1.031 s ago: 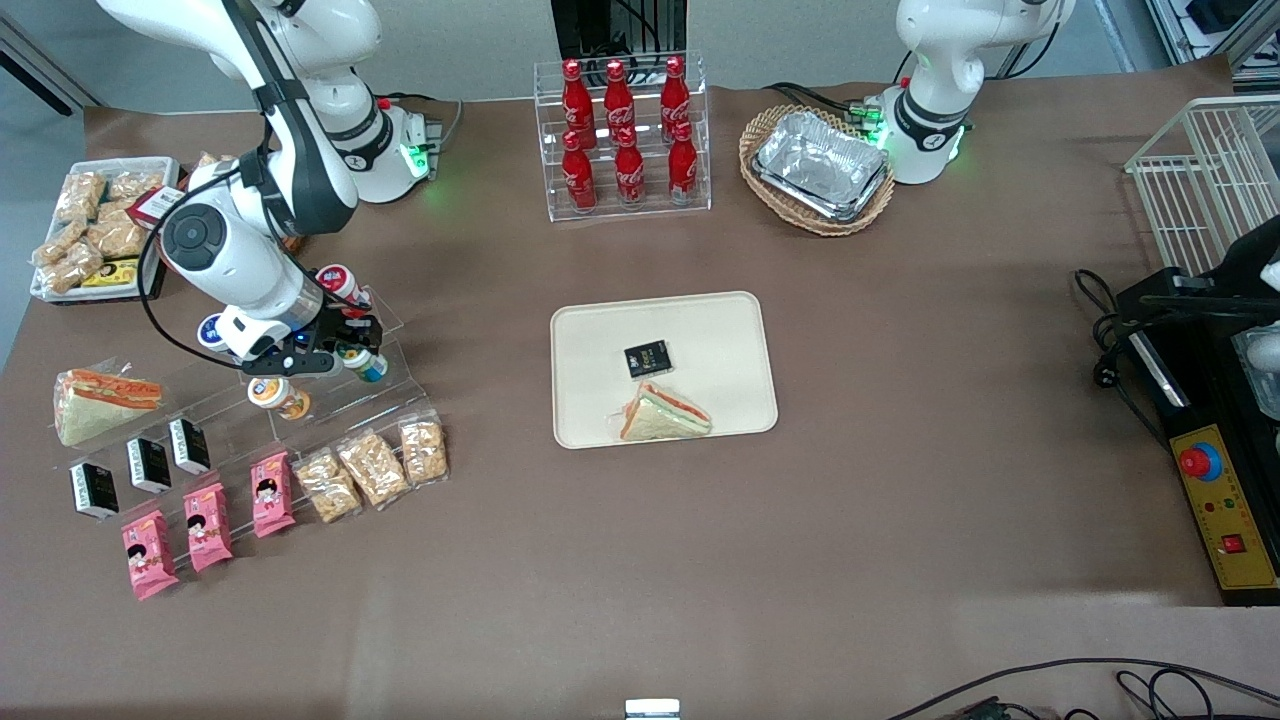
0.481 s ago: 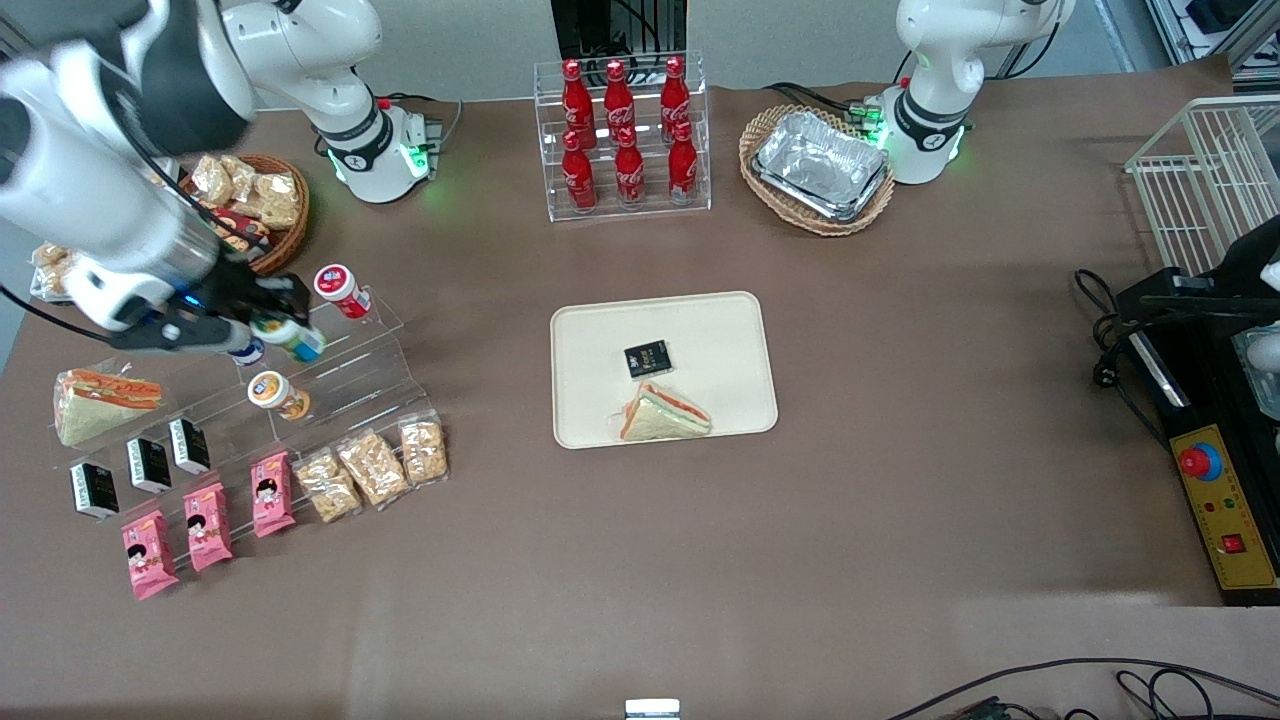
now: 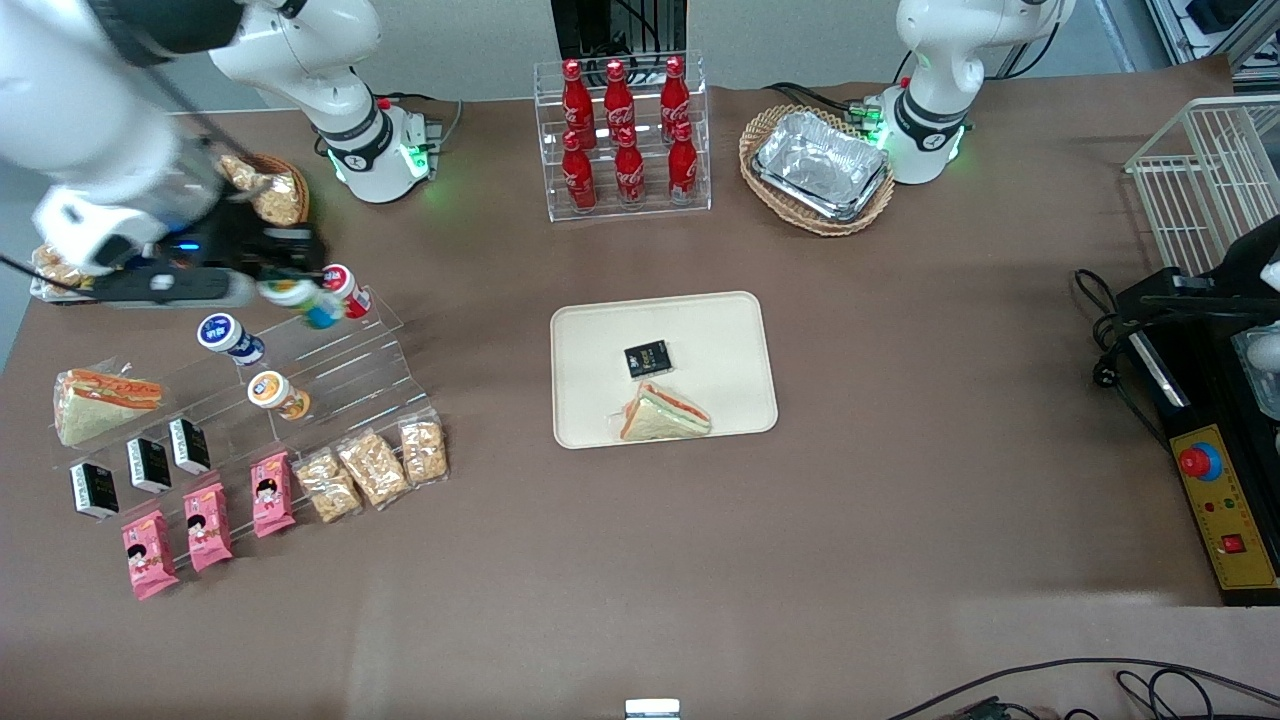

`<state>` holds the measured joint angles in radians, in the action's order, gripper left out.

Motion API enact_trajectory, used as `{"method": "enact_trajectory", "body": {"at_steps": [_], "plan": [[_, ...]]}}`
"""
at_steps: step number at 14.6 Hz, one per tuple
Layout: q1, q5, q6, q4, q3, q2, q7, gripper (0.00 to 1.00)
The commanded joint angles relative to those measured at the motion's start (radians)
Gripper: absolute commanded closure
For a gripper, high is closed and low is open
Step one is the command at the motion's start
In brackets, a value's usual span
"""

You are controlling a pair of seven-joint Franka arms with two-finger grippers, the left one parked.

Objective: Place green gum on tray
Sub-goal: 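Lift the green gum bottle and carry it over the cream tray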

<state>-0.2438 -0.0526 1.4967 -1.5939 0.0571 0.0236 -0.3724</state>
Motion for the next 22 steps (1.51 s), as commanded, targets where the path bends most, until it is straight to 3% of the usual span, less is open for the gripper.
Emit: {"method": "enact_trajectory", "body": {"at_steps": [1, 4, 8, 13, 22], "plan": [[-0.009, -0.027, 0.028, 0.052, 0.151, -0.118, -0.251, 0.61], [-0.043, -0.027, 0.19, -0.015, 0.224, -0.198, -0.371, 0.61], [-0.162, -0.009, 0.468, -0.178, 0.224, -0.258, -0.499, 0.61], [-0.222, -0.007, 0.748, -0.4, 0.224, -0.301, -0.504, 0.61], [-0.285, -0.006, 1.005, -0.583, 0.222, -0.364, -0.519, 0.58]]}}
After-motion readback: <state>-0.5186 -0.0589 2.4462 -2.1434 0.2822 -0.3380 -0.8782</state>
